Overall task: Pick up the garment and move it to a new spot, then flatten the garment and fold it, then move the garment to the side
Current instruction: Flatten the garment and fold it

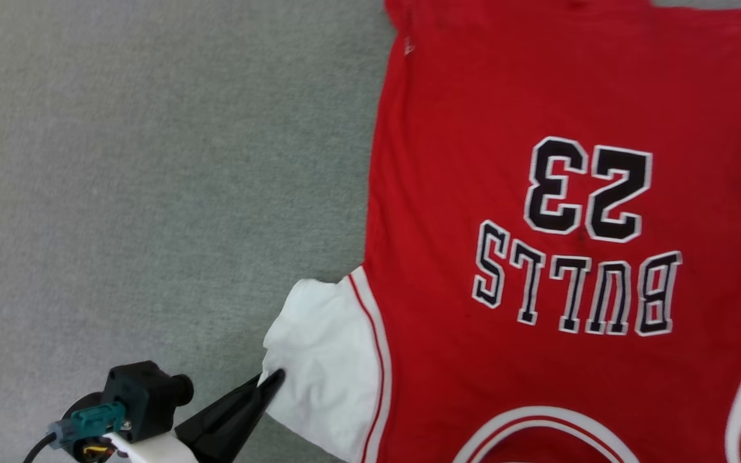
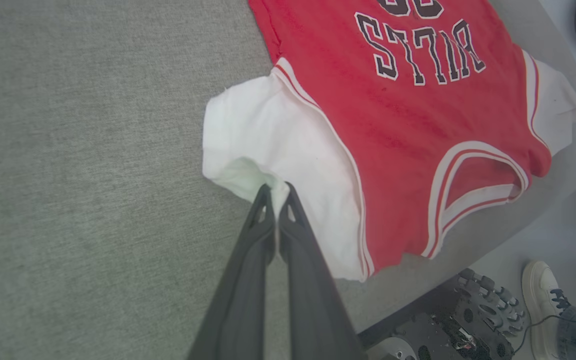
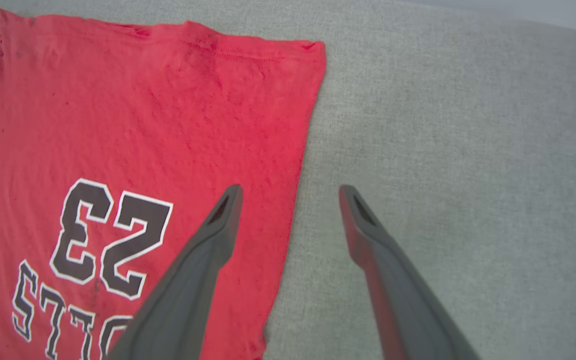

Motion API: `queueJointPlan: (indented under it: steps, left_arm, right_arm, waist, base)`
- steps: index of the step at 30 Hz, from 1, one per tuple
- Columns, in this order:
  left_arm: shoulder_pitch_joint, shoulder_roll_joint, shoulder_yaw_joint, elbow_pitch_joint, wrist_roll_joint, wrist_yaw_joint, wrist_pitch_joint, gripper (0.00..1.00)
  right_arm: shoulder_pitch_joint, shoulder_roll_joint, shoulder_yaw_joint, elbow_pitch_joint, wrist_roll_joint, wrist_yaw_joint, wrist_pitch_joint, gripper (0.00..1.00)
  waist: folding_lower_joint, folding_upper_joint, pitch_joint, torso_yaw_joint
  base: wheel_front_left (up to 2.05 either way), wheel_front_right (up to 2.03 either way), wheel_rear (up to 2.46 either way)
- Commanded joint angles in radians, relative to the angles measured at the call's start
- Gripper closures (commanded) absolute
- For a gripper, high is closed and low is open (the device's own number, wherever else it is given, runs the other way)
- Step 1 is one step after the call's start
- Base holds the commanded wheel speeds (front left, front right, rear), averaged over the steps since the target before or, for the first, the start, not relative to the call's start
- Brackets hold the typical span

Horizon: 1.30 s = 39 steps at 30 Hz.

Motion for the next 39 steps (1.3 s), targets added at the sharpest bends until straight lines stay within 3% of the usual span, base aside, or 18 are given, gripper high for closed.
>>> queueJointPlan:
  steps: [1,14,24,25,26,34,39]
  left_arm:
    - [-0.02,-0.012,-0.002,-0.007,0.009,-0.006,0.003,1.0]
    - [-0.087,-0.083,-0.031,0.0,0.043,-0.054,-0.007,1.0]
    - [-0.1,-0.106,-0.036,0.026,0.043,-0.072,-0.022,1.0]
    - [-0.102,-0.108,-0.037,0.029,0.042,-0.074,-0.023,1.0]
    - [-0.104,-0.11,-0.037,0.032,0.042,-0.076,-0.023,1.0]
    - [-0.108,-0.11,-0.032,0.061,0.041,-0.073,-0.027,1.0]
    - [-0.094,-0.105,-0.024,0.085,0.039,-0.054,-0.034,1.0]
  right_arm:
    - [-0.043,-0.006,-0.009,0.025,-0.029,0.0,0.011,0.0]
    - [-0.263,-0.059,-0.106,0.171,-0.267,0.0,0.077,0.0]
    - [-0.197,-0.044,-0.077,0.205,-0.264,0.0,0.116,0.0]
    - [-0.186,-0.044,-0.076,0.206,-0.26,0.0,0.124,0.55]
    - [-0.177,-0.047,-0.076,0.206,-0.255,0.0,0.127,1.0]
    - [-0.123,-0.067,-0.095,0.197,-0.242,0.0,0.117,1.0]
    - [-0.027,-0.047,-0.096,0.206,-0.209,0.0,0.079,1.0]
  waist:
    - [-0.0002,0.0,0.088,0.087]
    - [-0.0002,0.0,0.208,0.213]
    - [-0.0002,0.0,0.231,0.229]
    - [-0.0002,0.0,0.232,0.229]
    - [-0.0002,0.0,0.232,0.23]
    - [-0.0002,0.0,0.196,0.211]
    - [-0.0002,0.0,0.103,0.143]
  base:
    - [0.0,0.0,0.0]
    - [0.0,0.0,0.0]
    - [0.0,0.0,0.0]
    - [0.0,0.0,0.0]
    - [0.0,0.0,0.0]
    - [0.0,0.0,0.0]
    - [0.0,0.0,0.0]
